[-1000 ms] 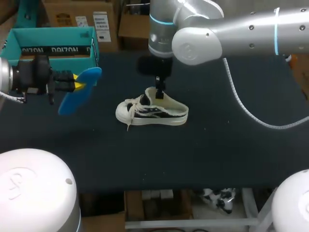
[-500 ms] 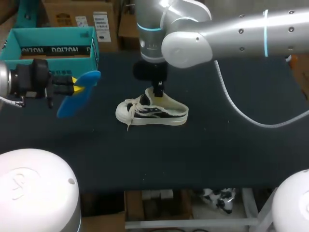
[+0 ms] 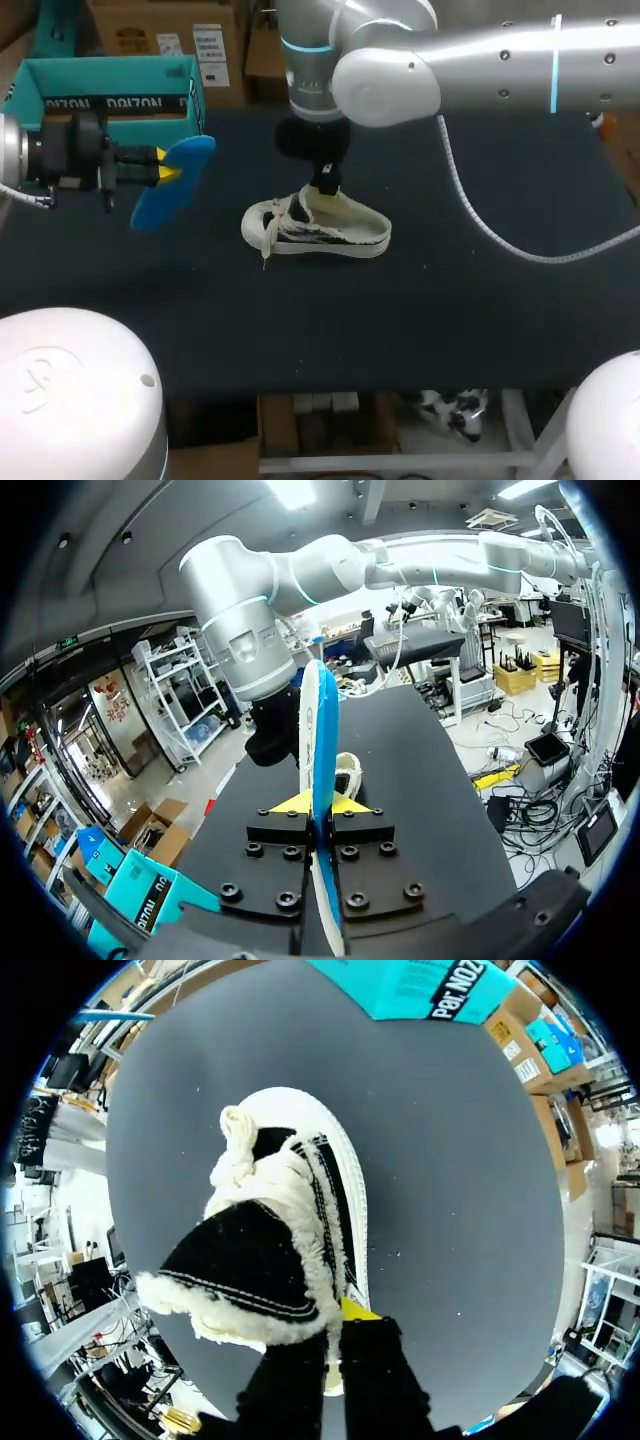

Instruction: Open the shoe tongue, take the insole out of the shoe, put the insole back into the shoe, and pack the shoe into the shoebox

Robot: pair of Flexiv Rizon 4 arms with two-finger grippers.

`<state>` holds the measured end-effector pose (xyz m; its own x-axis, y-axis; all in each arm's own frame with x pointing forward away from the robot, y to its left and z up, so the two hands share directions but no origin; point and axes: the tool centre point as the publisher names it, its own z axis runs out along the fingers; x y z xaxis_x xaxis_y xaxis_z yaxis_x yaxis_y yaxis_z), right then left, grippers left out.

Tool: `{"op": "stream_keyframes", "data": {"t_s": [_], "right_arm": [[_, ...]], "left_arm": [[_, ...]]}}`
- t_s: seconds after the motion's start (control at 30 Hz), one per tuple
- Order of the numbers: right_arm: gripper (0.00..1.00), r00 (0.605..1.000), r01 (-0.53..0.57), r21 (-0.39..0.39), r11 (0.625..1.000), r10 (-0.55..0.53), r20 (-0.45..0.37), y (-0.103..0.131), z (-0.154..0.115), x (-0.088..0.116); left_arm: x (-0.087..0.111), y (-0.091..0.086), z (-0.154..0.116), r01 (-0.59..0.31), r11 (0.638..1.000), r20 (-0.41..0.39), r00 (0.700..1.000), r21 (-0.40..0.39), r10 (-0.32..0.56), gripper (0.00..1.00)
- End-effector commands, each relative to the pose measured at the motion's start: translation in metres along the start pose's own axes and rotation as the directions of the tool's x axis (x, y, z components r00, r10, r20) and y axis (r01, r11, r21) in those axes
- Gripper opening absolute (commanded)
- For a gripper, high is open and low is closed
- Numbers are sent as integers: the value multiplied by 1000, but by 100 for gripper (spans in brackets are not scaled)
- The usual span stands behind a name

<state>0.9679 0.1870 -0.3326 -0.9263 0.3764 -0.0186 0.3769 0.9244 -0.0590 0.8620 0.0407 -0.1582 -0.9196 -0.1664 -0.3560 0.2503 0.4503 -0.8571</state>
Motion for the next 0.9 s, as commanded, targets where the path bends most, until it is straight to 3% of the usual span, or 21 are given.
{"op": "stream_keyframes", "data": {"t_s": [0.03,0.33,0.67,0.9], "right_arm": [[0,997,-66,-24,998,65,-29,-10,-12,3],[0,948,-307,-87,948,297,-113,-24,-19,28],[0,841,-535,-158,830,506,-191,-26,-15,66],[0,787,-612,-176,771,574,-225,-24,-11,74]], "left_arm": [[-25,3,15,-12,999,-78,997,44,15,0],[-66,-15,48,-56,988,-195,977,141,84,0],[-106,-21,90,-63,977,-325,937,203,128,0],[-124,-18,108,-49,973,-373,919,224,131,0]]}}
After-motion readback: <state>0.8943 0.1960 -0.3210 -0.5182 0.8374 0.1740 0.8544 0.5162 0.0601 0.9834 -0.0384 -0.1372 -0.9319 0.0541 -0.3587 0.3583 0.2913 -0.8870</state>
